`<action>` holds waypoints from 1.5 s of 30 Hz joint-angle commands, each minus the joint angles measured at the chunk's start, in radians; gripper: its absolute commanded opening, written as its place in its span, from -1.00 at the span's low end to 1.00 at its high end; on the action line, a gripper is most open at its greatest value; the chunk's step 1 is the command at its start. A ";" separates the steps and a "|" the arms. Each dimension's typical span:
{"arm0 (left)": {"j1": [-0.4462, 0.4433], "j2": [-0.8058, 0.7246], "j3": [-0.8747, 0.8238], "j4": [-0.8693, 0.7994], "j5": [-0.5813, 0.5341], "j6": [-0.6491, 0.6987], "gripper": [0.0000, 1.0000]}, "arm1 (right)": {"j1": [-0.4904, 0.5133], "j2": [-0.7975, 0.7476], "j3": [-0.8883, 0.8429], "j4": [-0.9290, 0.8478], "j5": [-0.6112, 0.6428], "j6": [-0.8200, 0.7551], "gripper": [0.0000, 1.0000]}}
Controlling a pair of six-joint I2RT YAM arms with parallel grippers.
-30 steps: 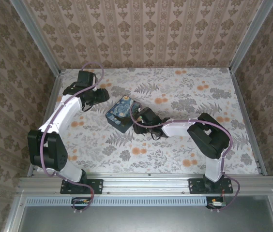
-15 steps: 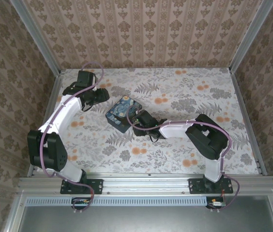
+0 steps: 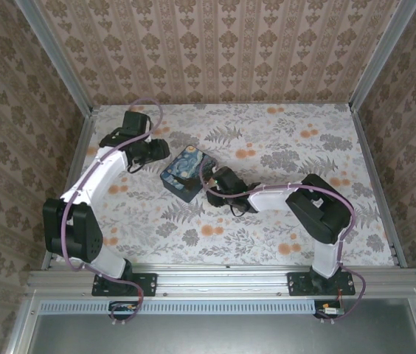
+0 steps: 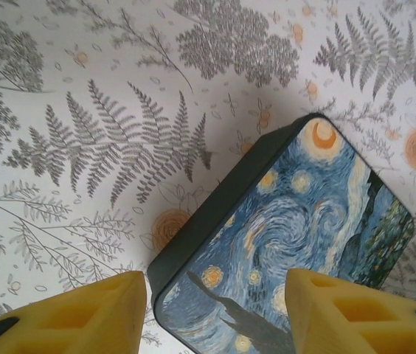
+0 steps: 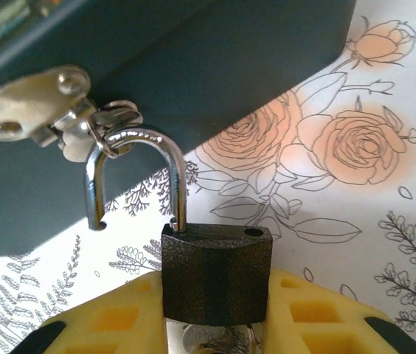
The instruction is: Unlock the padlock with the key
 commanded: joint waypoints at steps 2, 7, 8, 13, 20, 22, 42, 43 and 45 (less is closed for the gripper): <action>-0.012 -0.007 -0.051 0.004 -0.006 -0.006 0.05 | -0.038 -0.043 -0.058 0.124 -0.105 0.091 -0.50; -0.040 0.021 -0.075 0.019 -0.011 -0.020 0.05 | -0.057 -0.042 -0.088 0.218 -0.155 0.167 -0.52; -0.044 0.025 -0.081 0.023 -0.012 -0.024 0.05 | -0.061 -0.040 -0.095 0.241 -0.163 0.185 -0.52; -0.074 0.041 -0.111 0.041 -0.003 -0.043 0.05 | -0.068 -0.027 -0.112 0.349 -0.165 0.297 -0.55; -0.125 0.073 -0.134 0.050 0.001 -0.064 0.03 | -0.069 0.026 -0.118 0.532 -0.103 0.511 -0.56; -0.130 0.081 -0.137 0.050 0.001 -0.068 0.03 | -0.070 0.040 -0.109 0.537 -0.076 0.533 -0.56; -0.104 0.057 -0.028 0.038 0.080 -0.063 0.07 | -0.181 -0.101 -0.180 0.304 0.022 0.378 -0.41; -0.101 0.053 -0.015 0.034 0.078 -0.058 0.07 | -0.195 -0.141 -0.196 0.235 0.023 0.340 -0.35; -0.091 0.047 0.000 0.030 0.066 -0.047 0.08 | -0.220 -0.202 -0.212 0.098 0.013 0.266 -0.18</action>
